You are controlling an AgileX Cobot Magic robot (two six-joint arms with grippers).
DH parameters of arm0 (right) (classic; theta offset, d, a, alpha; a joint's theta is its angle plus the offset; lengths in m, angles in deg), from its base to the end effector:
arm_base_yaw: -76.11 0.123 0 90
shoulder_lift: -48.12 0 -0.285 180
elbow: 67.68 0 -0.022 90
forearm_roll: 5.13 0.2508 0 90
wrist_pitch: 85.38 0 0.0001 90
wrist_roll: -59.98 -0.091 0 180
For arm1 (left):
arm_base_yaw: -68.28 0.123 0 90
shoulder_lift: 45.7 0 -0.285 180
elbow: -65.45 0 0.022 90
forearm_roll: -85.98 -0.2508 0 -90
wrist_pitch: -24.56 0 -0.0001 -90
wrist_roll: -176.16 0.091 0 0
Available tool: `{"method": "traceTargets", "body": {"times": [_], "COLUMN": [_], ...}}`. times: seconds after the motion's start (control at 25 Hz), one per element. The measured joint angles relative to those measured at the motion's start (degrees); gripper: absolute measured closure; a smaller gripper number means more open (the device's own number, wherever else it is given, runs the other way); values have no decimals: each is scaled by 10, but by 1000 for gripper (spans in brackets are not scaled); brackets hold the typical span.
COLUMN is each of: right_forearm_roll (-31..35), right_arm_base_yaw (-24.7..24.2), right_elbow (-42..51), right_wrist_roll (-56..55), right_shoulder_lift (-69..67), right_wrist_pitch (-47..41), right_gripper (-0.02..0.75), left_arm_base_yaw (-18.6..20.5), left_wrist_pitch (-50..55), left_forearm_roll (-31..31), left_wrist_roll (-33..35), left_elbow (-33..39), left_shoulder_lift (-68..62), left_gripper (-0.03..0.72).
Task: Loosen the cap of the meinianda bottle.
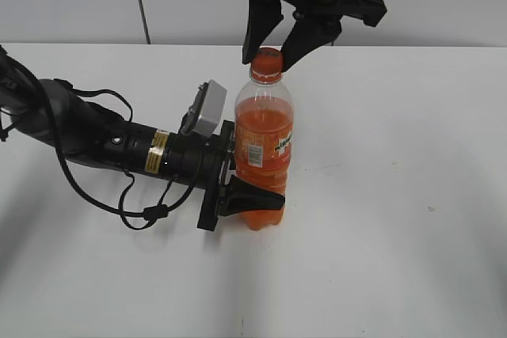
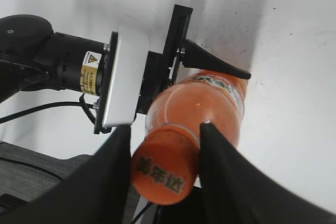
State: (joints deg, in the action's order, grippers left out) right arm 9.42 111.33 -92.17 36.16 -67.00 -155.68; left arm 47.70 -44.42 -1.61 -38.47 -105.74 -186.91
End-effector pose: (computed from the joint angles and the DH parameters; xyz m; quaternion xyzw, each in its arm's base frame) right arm 0.3157 0.2492 0.3170 -0.0749 0.9756 0.1894 0.0816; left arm 0.3315 -0.2151 0.0687 0.5901 0.5452 -0.4590 0.3792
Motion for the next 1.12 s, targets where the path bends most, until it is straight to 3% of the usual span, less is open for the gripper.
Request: {"method": "traceTargets", "body": {"times": [0.48, 0.88, 1.12], "right_forearm_roll": [1, 11, 17], "right_arm_base_yaw": [0, 0, 0], "right_elbow": [0, 0, 0], "right_wrist_roll": [37, 248, 443], "right_shoulder_lift": [0, 0, 0], "right_wrist_pitch": [2, 3, 2], "right_gripper": [444, 448, 452], "left_arm_base_yaw": [0, 0, 0], "left_wrist_pitch": [0, 0, -1], "left_forearm_roll": [1, -3, -10], "left_wrist_roll": [-2, -2, -1], "left_elbow": [0, 0, 0], "left_shoulder_lift": [0, 0, 0], "left_gripper": [287, 287, 288]}}
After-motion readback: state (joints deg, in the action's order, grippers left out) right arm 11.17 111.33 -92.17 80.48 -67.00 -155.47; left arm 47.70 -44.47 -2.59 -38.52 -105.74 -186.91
